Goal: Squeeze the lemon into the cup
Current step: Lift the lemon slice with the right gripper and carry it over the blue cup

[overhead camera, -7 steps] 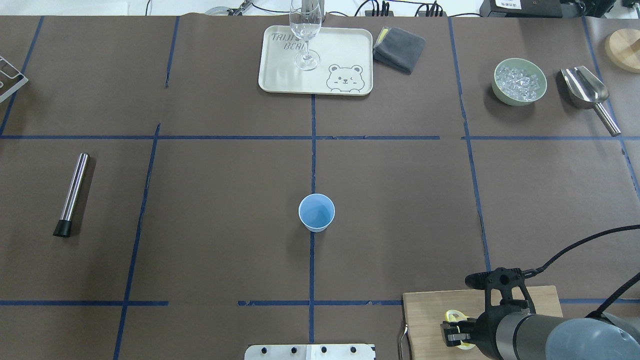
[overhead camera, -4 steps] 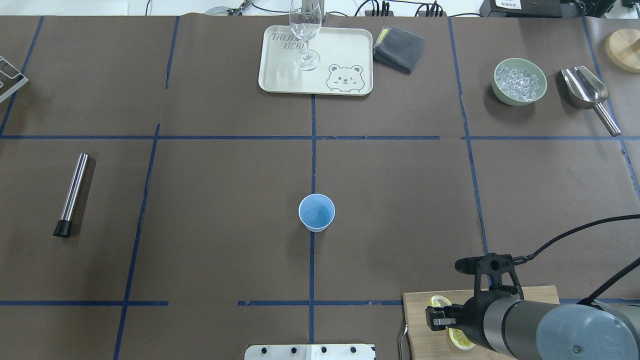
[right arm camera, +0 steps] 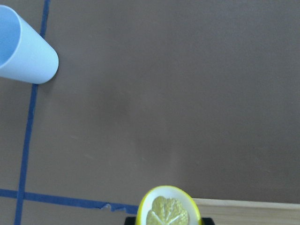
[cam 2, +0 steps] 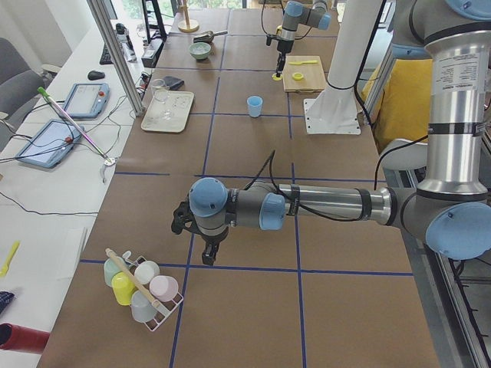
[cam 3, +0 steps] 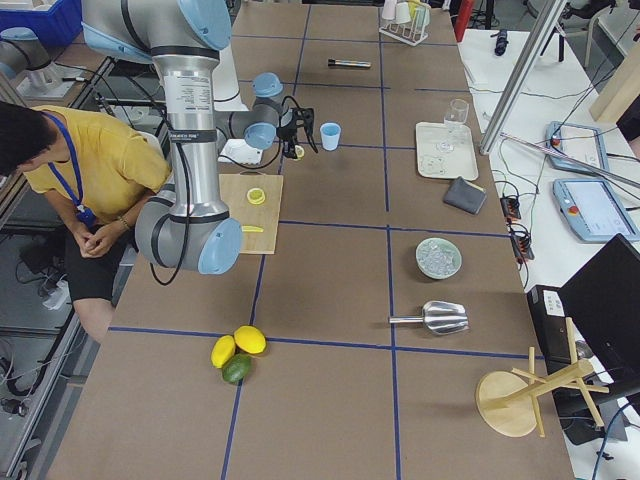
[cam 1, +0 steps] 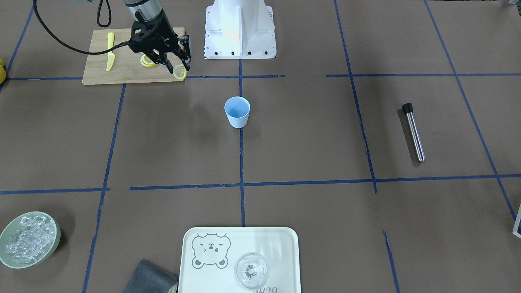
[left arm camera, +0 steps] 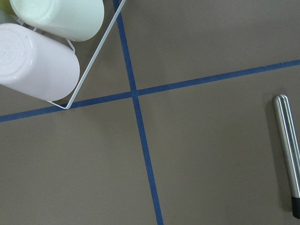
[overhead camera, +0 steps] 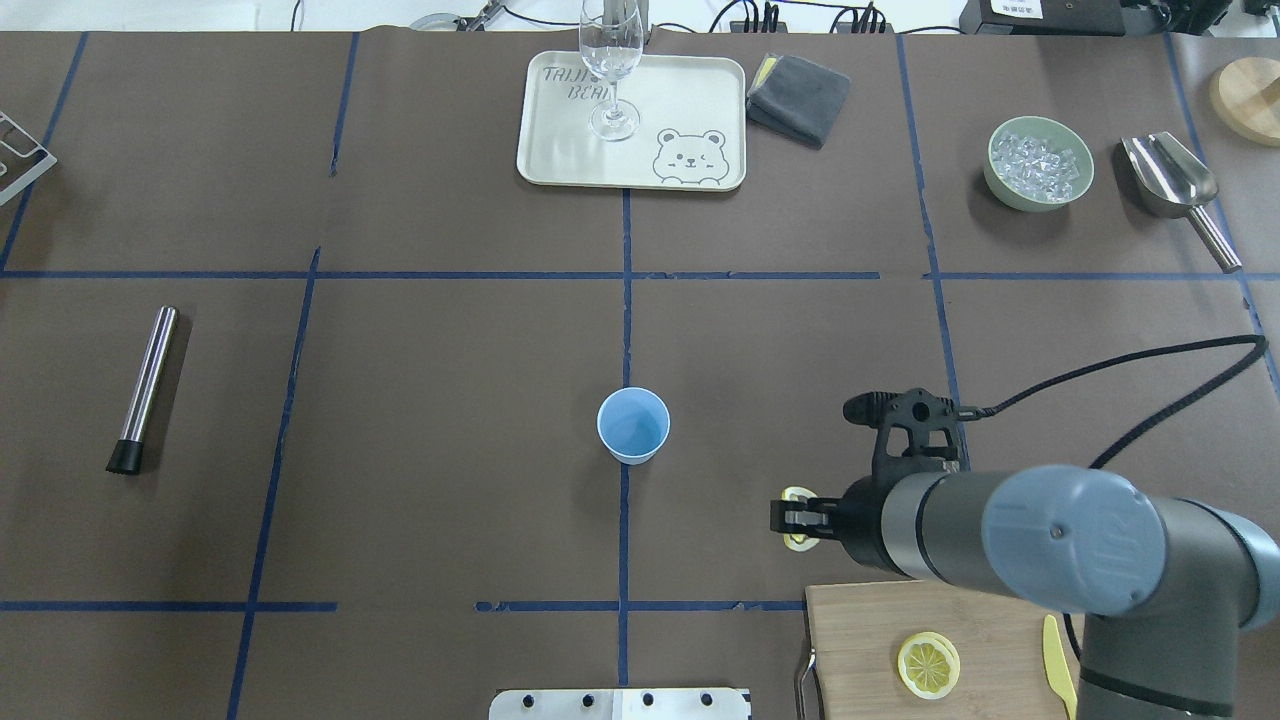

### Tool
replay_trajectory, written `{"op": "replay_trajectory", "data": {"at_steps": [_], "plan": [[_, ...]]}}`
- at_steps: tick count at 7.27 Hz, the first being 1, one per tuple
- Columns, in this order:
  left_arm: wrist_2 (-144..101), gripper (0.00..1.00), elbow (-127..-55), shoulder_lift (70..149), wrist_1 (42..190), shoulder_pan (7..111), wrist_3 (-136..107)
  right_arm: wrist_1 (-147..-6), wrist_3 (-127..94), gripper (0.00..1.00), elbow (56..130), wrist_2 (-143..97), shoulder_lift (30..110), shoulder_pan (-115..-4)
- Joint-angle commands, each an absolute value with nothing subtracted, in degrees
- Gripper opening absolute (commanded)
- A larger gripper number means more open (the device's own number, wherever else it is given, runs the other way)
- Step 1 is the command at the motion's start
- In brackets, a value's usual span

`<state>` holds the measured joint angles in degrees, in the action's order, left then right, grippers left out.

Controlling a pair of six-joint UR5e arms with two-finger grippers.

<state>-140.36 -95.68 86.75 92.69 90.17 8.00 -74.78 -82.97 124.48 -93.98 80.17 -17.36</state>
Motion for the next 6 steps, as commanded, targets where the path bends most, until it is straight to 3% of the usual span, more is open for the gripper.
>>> {"op": "replay_trajectory", "data": {"at_steps": [1, 4, 6], "plan": [[-140.36, 1.00, -95.80, 86.84, 92.64, 90.18, 8.00, -81.95, -83.06, 0.56, 117.81, -96.24, 66.52, -22.57], [-140.36, 1.00, -96.06, 86.75, 92.64, 90.18, 8.00, -82.53, -84.71, 0.59, 105.60, -96.42, 54.09, -24.43], [-140.36, 1.00, -96.59, 86.75, 92.64, 90.18, 8.00, -82.44, -87.98, 0.59, 103.98, -96.42, 52.56, -24.35]]}}
